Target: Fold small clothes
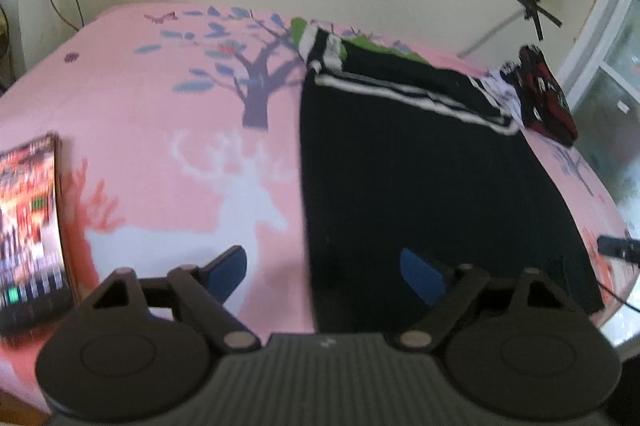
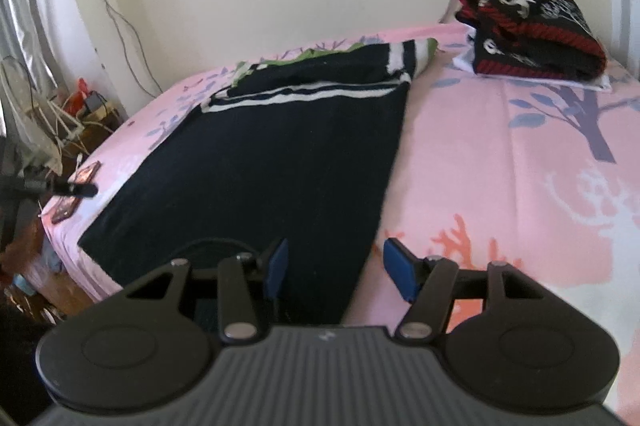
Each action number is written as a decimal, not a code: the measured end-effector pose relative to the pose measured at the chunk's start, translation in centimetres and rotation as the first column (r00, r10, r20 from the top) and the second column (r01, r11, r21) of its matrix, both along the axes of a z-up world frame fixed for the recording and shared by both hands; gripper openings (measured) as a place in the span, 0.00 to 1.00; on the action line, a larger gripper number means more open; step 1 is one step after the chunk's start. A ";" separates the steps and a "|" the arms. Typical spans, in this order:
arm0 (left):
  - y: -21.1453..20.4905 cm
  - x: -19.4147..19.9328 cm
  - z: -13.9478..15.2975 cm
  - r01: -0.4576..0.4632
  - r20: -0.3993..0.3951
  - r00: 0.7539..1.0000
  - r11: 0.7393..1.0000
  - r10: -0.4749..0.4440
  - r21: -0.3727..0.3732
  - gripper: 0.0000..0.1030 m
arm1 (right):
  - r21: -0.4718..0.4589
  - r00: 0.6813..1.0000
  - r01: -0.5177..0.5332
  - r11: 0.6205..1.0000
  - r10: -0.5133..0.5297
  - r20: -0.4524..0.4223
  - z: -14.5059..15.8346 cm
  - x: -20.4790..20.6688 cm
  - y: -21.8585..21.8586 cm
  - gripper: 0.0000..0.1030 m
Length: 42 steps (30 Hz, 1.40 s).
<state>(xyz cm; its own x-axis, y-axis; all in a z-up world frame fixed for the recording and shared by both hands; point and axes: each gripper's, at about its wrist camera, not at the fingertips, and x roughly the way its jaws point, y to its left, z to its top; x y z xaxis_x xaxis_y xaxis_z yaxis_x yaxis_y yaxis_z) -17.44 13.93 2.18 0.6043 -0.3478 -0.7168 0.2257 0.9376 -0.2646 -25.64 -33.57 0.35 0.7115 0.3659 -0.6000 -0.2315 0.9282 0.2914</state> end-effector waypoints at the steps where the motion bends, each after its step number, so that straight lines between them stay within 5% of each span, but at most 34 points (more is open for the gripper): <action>1: -0.3 -0.1 -0.3 0.005 -0.010 1.000 1.000 -0.005 0.000 0.81 | 0.007 1.000 0.009 1.000 -0.009 -0.001 0.1 -0.3 -0.3 0.57; 15: -3.7 -3.3 -1.6 0.064 -0.012 0.998 0.992 -0.063 0.106 0.75 | 0.123 0.999 0.012 0.992 -0.007 -0.042 -2.0 -4.5 -0.5 0.59; 19: -4.0 -3.5 -1.5 0.069 -0.015 0.998 0.991 -0.068 0.115 0.74 | 0.082 0.992 0.113 0.990 -0.117 0.050 0.4 -8.1 -3.9 0.58; 22: -4.1 -3.5 -1.5 0.065 -0.014 0.998 0.991 -0.064 0.121 0.74 | -0.088 0.961 0.261 0.961 -0.251 0.115 2.7 -11.9 -7.4 0.60; 25: -4.2 -3.6 -1.6 0.059 -0.012 0.998 0.991 -0.058 0.119 0.74 | -0.141 0.936 0.338 0.931 -0.317 0.152 4.4 -14.3 -9.4 0.61; 27: -4.1 -3.5 -1.6 0.050 -0.012 0.999 0.992 -0.049 0.112 0.73 | -0.116 0.947 0.297 0.948 -0.277 0.160 4.6 -14.2 -8.9 0.62; 31: -4.2 -3.5 -1.5 0.024 -0.009 1.000 0.993 -0.023 0.113 0.52 | 0.017 0.993 0.085 0.996 -0.086 0.080 1.5 -10.5 -5.2 0.62; 36: -3.4 -3.4 -1.2 -0.031 -0.021 0.999 0.994 0.033 0.103 0.20 | 0.124 0.991 -0.102 0.987 0.111 -0.069 -3.6 -5.3 0.0 0.55; 37: -3.2 -3.4 -1.1 -0.037 -0.026 0.999 0.996 0.039 0.084 0.16 | 0.136 0.993 -0.101 0.985 0.108 -0.042 -3.6 -5.1 0.4 0.54; 40: -2.7 -3.1 -0.7 -0.056 -0.044 0.997 0.998 0.057 0.033 0.09 | 0.193 0.984 -0.145 0.970 0.163 -0.079 -3.5 -3.4 0.4 0.16; 42: -2.4 -2.5 -0.3 -0.070 -0.058 0.996 0.998 0.069 -0.008 0.09 | 0.247 0.981 -0.160 0.956 0.181 -0.066 -3.2 -2.8 -0.3 0.13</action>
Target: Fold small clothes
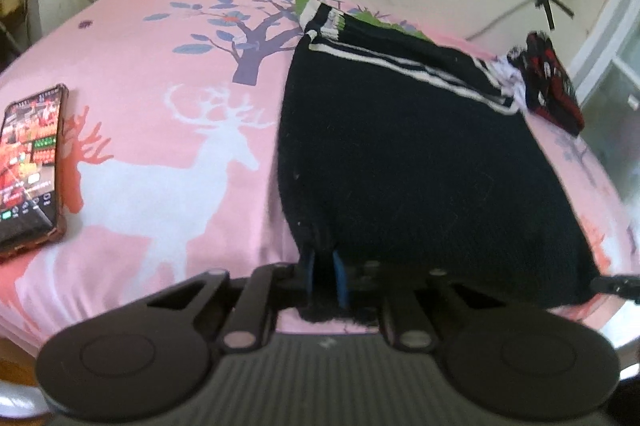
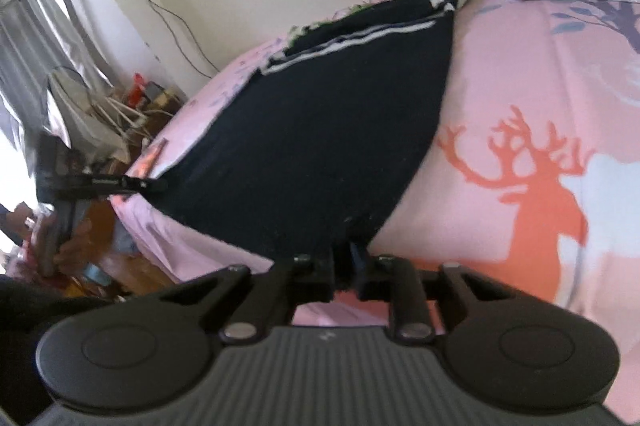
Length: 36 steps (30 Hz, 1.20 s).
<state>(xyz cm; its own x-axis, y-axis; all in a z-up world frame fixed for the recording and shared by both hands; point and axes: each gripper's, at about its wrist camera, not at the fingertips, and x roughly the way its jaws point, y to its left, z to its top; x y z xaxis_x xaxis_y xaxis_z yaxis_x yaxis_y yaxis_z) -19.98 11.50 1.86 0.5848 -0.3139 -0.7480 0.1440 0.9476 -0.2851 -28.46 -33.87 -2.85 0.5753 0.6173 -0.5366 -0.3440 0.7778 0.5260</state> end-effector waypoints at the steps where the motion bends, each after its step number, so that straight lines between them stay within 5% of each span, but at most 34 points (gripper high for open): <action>1: 0.2 0.4 0.4 -0.004 0.001 1.000 1.000 0.004 -0.028 0.09 | 0.016 1.000 0.002 1.000 -0.002 0.011 0.4 0.4 -0.2 0.11; 6: 1.2 4.2 3.3 -0.027 0.044 0.998 0.983 0.035 -0.182 0.08 | 0.085 0.993 0.079 0.993 -0.087 0.084 3.2 4.8 -2.4 0.10; 13: -0.2 16.2 5.9 -0.060 0.094 0.992 0.967 0.086 -0.248 0.12 | 0.141 0.961 0.215 0.966 -0.235 0.147 5.2 17.3 -4.7 0.10; 15: -0.9 19.7 5.2 -0.092 0.091 0.989 0.964 0.118 -0.251 0.32 | 0.119 0.931 0.313 0.942 -0.329 0.158 4.5 21.0 -4.6 0.16; 16: -1.3 20.9 4.6 -0.132 0.074 0.986 0.965 0.152 -0.229 0.51 | 0.084 0.917 0.353 0.932 -0.363 0.168 4.2 22.2 -4.5 0.38; 17: -1.4 21.5 4.0 -0.168 0.054 0.982 0.963 0.183 -0.213 0.52 | 0.042 0.902 0.396 0.917 -0.398 0.166 3.8 23.0 -4.5 0.61; 18: -1.4 21.7 3.4 -0.161 0.044 0.984 0.963 0.175 -0.214 0.52 | 0.048 0.902 0.401 0.915 -0.404 0.155 3.4 23.0 -4.8 0.68; 24: -1.8 19.2 1.0 -0.114 0.050 0.992 0.988 0.120 -0.107 0.60 | 0.051 0.931 0.346 0.937 -0.350 0.109 1.3 20.7 -4.9 0.69; 26: -2.6 19.0 0.2 -0.085 0.044 0.995 0.994 0.087 -0.063 0.48 | 0.046 0.941 0.324 0.945 -0.327 0.087 0.8 20.5 -4.1 0.69; 27: -3.3 18.9 -0.3 -0.076 0.042 0.996 0.997 0.076 -0.020 0.38 | 0.038 0.946 0.312 0.949 -0.314 0.081 0.6 20.4 -3.6 0.68; 28: -3.8 18.6 -0.6 -0.073 0.039 0.997 0.997 0.072 0.021 0.11 | 0.019 0.950 0.301 0.954 -0.301 0.079 0.5 20.4 -3.0 0.61; 31: -3.7 17.0 -0.6 -0.073 0.046 0.996 0.996 0.071 0.042 0.07 | -0.066 0.947 0.301 0.951 -0.291 0.136 1.0 19.4 -1.4 0.02; 36: -1.4 13.7 0.5 -0.116 0.053 0.992 0.993 0.115 0.004 0.07 | -0.128 0.935 0.312 0.941 -0.280 0.218 2.5 16.9 -0.5 0.02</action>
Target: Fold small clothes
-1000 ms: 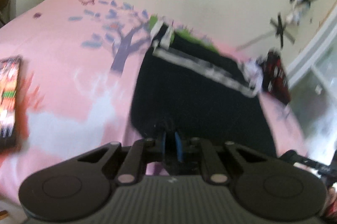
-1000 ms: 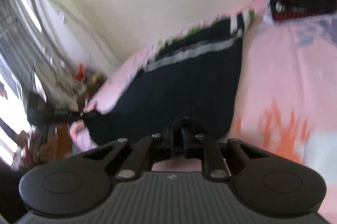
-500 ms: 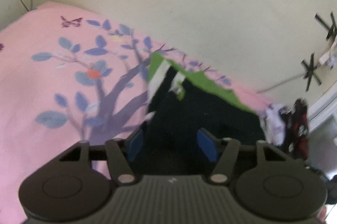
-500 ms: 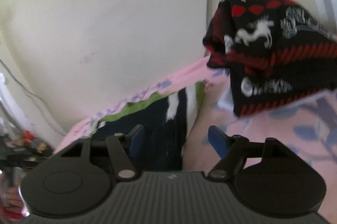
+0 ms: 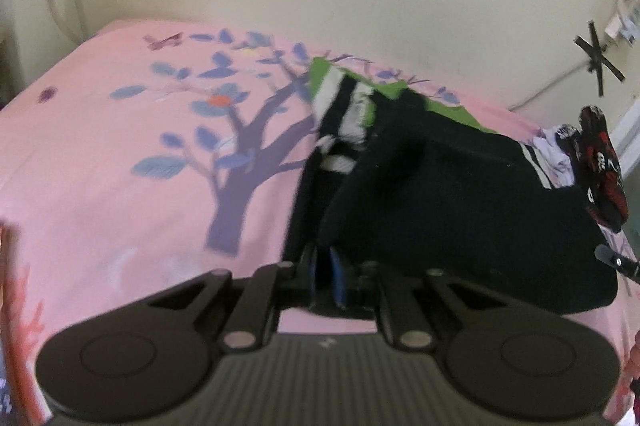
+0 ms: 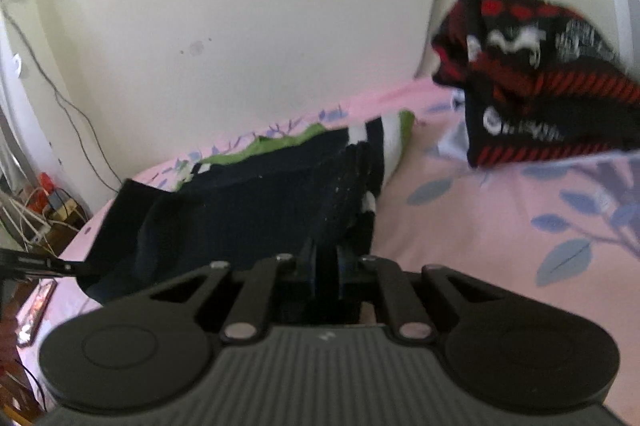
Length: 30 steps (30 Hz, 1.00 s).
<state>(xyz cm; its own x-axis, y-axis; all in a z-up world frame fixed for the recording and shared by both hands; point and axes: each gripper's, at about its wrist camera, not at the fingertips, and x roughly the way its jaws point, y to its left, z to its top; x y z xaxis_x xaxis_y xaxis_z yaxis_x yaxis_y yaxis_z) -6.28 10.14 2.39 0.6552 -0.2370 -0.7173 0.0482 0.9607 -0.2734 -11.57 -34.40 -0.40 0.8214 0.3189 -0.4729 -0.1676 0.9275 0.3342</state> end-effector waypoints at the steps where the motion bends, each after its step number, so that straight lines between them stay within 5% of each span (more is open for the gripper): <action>1: 0.4 0.1 -0.3 -0.010 -0.017 1.000 1.000 0.010 -0.008 0.08 | -0.027 1.000 -0.002 1.000 0.002 -0.023 -0.4 0.0 0.4 0.02; 4: 1.5 0.8 -1.6 -0.056 -0.076 0.996 0.998 0.053 -0.033 0.25 | -0.082 0.997 0.004 0.997 -0.011 -0.077 -1.5 0.8 0.8 0.08; 5: 1.9 0.8 -1.3 -0.059 -0.068 0.996 0.997 0.055 -0.054 0.25 | -0.084 0.997 0.008 0.996 -0.015 -0.074 -1.3 0.8 0.6 0.32; 7: 2.3 0.6 0.1 -0.053 -0.005 0.999 0.996 0.053 -0.076 0.30 | -0.083 0.999 0.031 0.996 -0.031 -0.004 0.3 0.4 -0.1 0.49; 11: 1.2 2.3 4.4 0.000 0.141 0.990 1.000 0.002 -0.018 0.40 | -0.124 0.997 0.028 0.992 -0.019 0.078 4.0 2.1 -0.8 0.49; 15: -2.9 8.1 7.6 0.111 0.212 0.969 0.991 -0.125 0.077 0.46 | -0.122 0.993 -0.040 0.992 0.053 0.106 6.7 7.5 -0.1 0.48; 19: -7.6 17.1 7.6 0.216 0.147 0.963 0.973 -0.226 0.080 0.56 | -0.042 0.993 -0.118 0.992 0.118 0.006 6.6 16.2 0.5 0.55; 23: -11.5 25.6 4.0 0.228 0.030 0.972 0.969 -0.231 0.098 0.72 | 0.045 0.978 -0.143 0.989 0.148 -0.149 4.1 25.3 1.8 0.62; 28: -13.5 31.3 -0.6 0.210 -0.048 0.977 0.975 -0.207 0.075 0.71 | -0.026 0.958 -0.186 0.982 0.175 -0.228 0.8 32.7 4.7 0.69; 30: -14.1 32.3 -2.3 0.214 -0.076 0.975 0.974 -0.208 0.075 0.48 | -0.014 0.936 -0.236 0.972 0.223 -0.273 -0.8 34.6 5.8 0.74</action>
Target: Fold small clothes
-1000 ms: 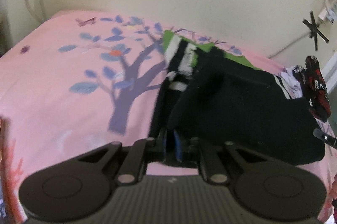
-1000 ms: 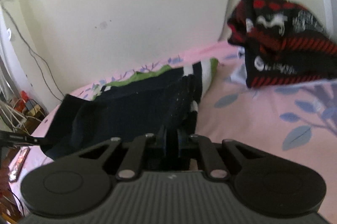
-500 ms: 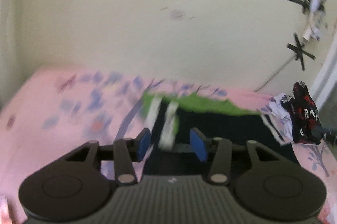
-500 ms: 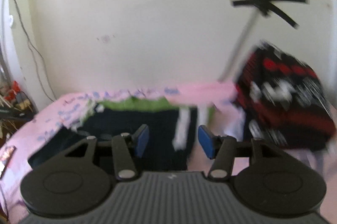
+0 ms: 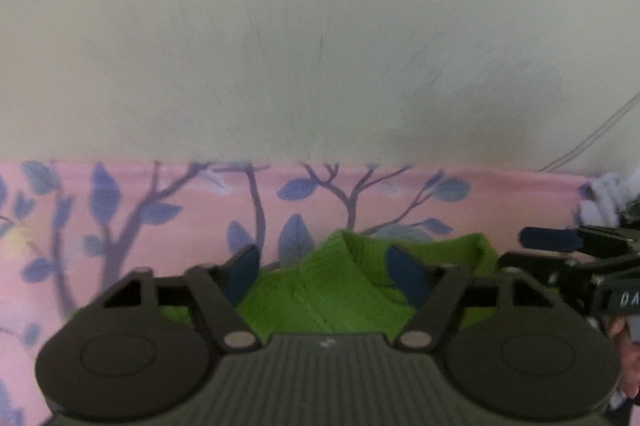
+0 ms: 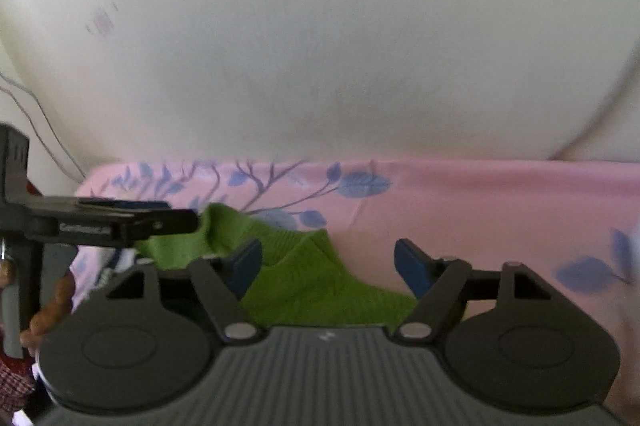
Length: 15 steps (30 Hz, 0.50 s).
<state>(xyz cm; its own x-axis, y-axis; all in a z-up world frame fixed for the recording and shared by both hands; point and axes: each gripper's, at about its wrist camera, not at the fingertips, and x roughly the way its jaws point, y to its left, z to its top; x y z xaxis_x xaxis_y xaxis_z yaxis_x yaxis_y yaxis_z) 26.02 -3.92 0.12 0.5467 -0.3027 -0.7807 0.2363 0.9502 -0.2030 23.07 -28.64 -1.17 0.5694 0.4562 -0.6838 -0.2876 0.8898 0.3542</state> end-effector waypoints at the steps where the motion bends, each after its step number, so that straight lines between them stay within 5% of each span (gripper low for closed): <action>1: -0.1 -0.1 -0.4 -0.002 0.017 1.000 1.000 0.002 0.013 0.38 | 0.000 1.000 -0.026 1.000 0.026 -0.006 -0.6 0.3 0.5 0.76; 2: -0.3 -0.4 -0.5 0.009 0.036 0.999 1.000 -0.010 0.026 0.21 | -0.031 0.999 -0.044 0.999 0.045 0.030 -0.5 0.0 1.1 0.58; 3: -0.4 -0.8 -0.4 0.022 0.036 0.999 1.000 -0.022 0.022 0.20 | -0.057 0.995 -0.087 0.995 0.089 0.039 -0.4 -0.1 1.8 0.37; 5: -0.3 -1.8 0.2 0.028 0.056 0.998 0.999 -0.030 0.036 0.13 | -0.062 0.995 -0.075 0.995 0.079 0.066 0.3 -1.2 1.9 0.16; 9: 0.9 -5.7 3.5 0.036 0.124 0.992 0.999 -0.033 -0.020 0.13 | -0.024 0.987 -0.052 0.998 0.055 0.153 3.7 -5.1 1.2 0.11; 15: 3.8 -18.0 8.8 0.068 0.264 0.964 0.994 -0.043 -0.086 0.13 | -0.098 0.931 -0.106 0.990 0.133 0.339 9.6 -17.3 2.4 0.10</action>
<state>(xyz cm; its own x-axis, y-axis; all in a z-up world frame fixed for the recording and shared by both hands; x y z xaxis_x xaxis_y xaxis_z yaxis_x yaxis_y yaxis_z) 8.07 -0.16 8.90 0.7084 -0.4028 -0.5796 0.3446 0.9140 -0.2141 5.77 -26.19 8.42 0.7202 0.4891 -0.4921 -0.4853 0.8620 0.1465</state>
